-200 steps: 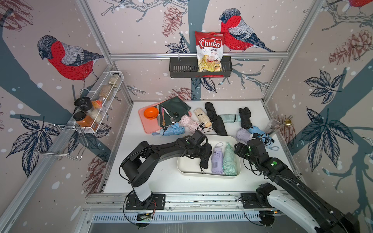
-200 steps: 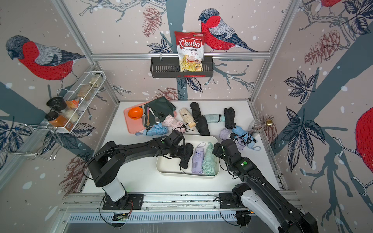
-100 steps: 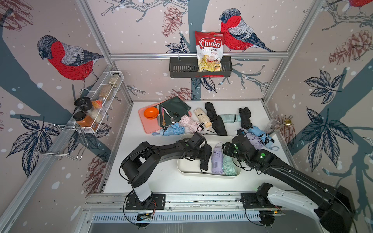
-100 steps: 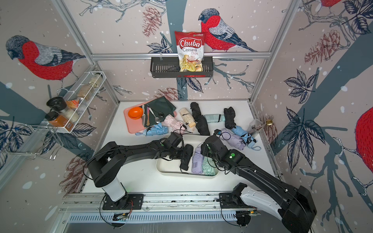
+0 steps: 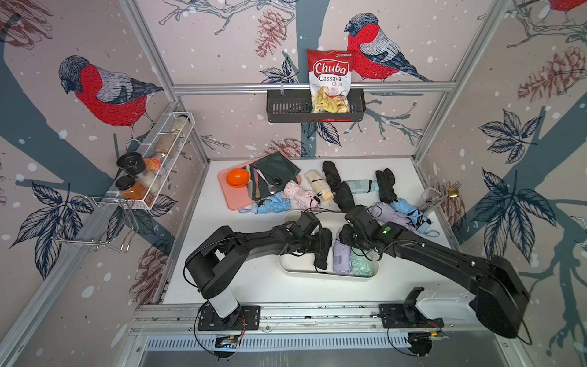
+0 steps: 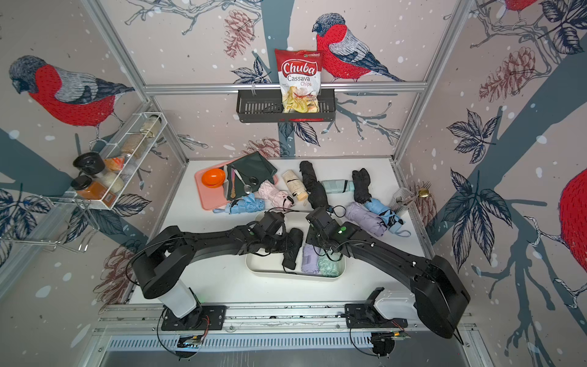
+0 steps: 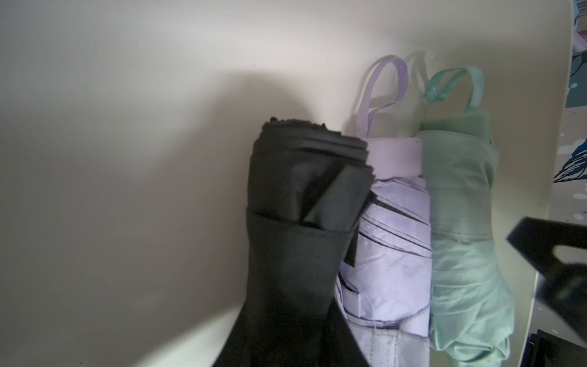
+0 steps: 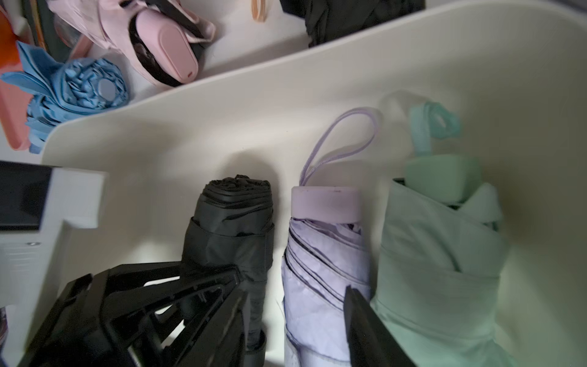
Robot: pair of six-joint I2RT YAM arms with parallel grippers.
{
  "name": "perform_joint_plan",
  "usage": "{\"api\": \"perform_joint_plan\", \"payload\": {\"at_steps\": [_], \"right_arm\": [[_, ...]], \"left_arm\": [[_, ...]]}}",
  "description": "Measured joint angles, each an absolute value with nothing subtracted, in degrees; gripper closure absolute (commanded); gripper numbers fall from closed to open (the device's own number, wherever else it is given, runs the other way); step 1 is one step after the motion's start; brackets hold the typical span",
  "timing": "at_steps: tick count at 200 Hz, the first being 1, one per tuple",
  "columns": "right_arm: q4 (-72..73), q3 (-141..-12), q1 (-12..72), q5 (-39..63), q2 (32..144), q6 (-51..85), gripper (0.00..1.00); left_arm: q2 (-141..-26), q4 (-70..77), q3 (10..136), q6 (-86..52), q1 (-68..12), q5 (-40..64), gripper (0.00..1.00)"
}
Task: Put the umbrella into the storage box
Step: Adjust the umbrella in the storage box.
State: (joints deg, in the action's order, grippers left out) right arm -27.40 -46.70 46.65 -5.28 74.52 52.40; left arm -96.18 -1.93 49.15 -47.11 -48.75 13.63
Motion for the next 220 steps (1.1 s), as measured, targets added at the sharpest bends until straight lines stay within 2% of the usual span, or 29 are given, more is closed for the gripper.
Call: {"api": "perform_joint_plan", "payload": {"at_steps": [56, 130, 176, 205, 220], "right_arm": [[-28.29, -47.66, 44.86, -2.57, 81.06, 50.96, 0.48], [-29.28, -49.41, 43.00, -0.82, 86.06, 49.25, 0.36], [-28.82, -50.33, 42.96, 0.08, 90.52, 47.86, 0.36], [-28.29, -50.57, 43.03, 0.84, 91.57, 47.44, 0.31], [-28.40, -50.96, 43.18, 1.58, 91.55, 46.52, 0.35]], "left_arm": [[-96.20, -2.02, 49.21, -46.96, -48.49, 13.65, 1.00], [-96.36, -1.85, 49.10, -46.65, -47.53, 14.63, 1.00], [-96.40, -1.56, 48.95, -46.59, -46.96, 15.07, 1.00], [-96.42, -1.41, 48.90, -46.54, -46.81, 15.33, 1.00], [-96.47, -1.39, 48.90, -46.54, -46.72, 15.46, 1.00]]}}
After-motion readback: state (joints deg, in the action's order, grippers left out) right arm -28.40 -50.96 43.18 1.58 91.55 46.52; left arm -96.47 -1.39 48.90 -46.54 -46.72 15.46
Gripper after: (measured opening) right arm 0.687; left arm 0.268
